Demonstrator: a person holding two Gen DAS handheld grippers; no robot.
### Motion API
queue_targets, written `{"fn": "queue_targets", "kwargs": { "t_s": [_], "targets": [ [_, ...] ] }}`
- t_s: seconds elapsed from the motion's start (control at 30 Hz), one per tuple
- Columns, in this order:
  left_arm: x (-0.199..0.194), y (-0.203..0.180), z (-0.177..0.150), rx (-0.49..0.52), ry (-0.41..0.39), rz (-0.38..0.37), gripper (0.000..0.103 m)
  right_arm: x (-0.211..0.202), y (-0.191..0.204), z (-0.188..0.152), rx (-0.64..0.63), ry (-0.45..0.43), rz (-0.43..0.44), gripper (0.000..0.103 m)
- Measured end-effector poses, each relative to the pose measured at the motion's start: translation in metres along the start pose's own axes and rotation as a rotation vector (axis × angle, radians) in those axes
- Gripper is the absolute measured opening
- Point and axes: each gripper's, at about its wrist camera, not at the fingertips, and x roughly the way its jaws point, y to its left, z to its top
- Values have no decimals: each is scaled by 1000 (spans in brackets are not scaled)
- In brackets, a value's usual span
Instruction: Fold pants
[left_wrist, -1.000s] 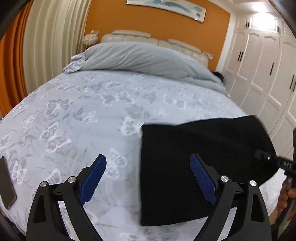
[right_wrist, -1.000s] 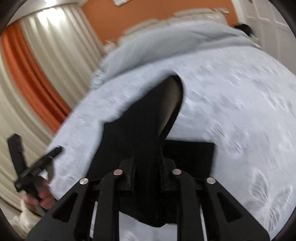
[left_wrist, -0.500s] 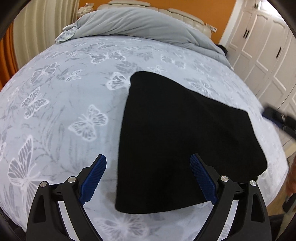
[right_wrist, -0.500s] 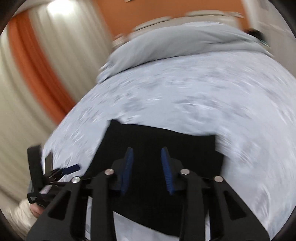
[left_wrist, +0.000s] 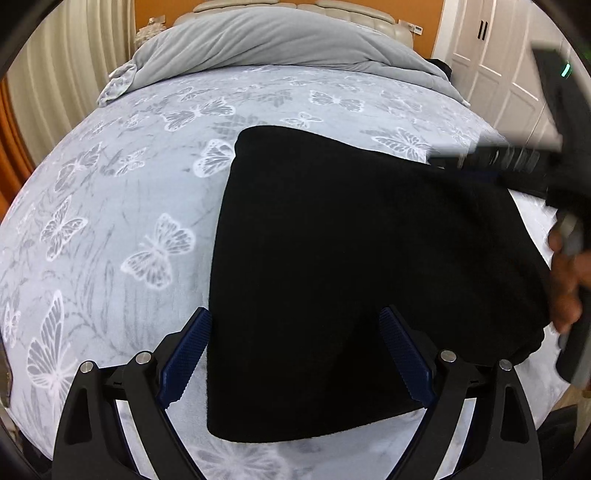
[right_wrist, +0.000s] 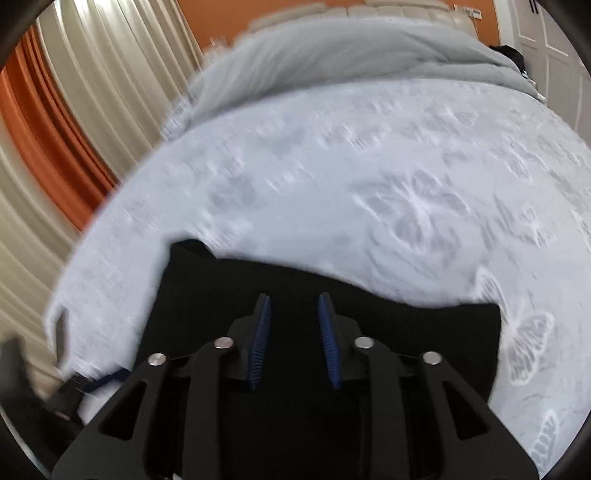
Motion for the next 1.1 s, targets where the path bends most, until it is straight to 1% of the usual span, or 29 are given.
{"fn": "queue_targets", "kwargs": {
  "t_s": [0.03,0.1,0.13,0.17,0.23,0.3,0.4,0.47,0.5,0.53,0.6,0.7,0.77,0.83,0.9,0.93,0.97,1.0,1.03,1.07,1.1],
  "targets": [
    [-1,-1,0,3,-2,2,89,-2,-6,-6,28,-37,33,27],
    [-3,-4,-1,16,-13,16,89,-20,-8,-6,57,-46,42,28],
    [-4,-5,-2,20,-20,22,89,-32,-8,-10,55,-71,43,30],
    [-5,-5,-2,24,-24,24,89,-52,-9,-18,49,-110,46,33],
    [-8,-7,-5,35,-35,36,89,-71,-18,-34,60,-123,30,41],
    [-9,-11,-8,53,-45,55,89,-87,-33,-56,94,-107,12,41],
    [-10,-16,-12,83,-55,84,89,-98,-47,-87,113,-76,9,41],
    [-9,-21,-15,102,-56,91,89,-91,-54,-102,112,-37,-11,42],
    [-9,-23,-16,110,-55,96,90,-84,-60,-110,128,-16,4,44],
    [-7,-25,-17,118,-54,98,90,-82,-65,-115,147,-6,20,53],
    [-5,-30,-19,136,-55,113,90,-81,-76,-118,193,-10,49,60],
    [-3,-34,-19,152,-67,140,90,-92,-75,-116,212,-31,64,60],
    [-2,-32,-19,146,-64,140,90,-95,-72,-117,218,-35,90,62],
    [-2,-28,-17,136,-57,129,90,-90,-71,-116,254,-20,123,77],
    [-3,-24,-16,117,-46,98,90,-77,-67,-115,271,23,143,78],
    [-4,-21,-14,98,-36,67,90,-72,-66,-116,278,45,146,80],
    [-4,-13,-11,53,-17,6,90,-70,-65,-117,285,54,141,83],
    [-5,-6,-9,11,-3,-46,90,-66,-65,-117,300,65,148,83],
    [-5,3,-6,-40,7,-98,90,-62,-66,-118,317,73,170,84],
    [-5,17,-2,-112,18,-163,91,-60,-67,-119,340,79,199,89],
    [-4,26,1,-162,27,-212,91,-57,-69,-119,365,79,229,89]
  ]
}}
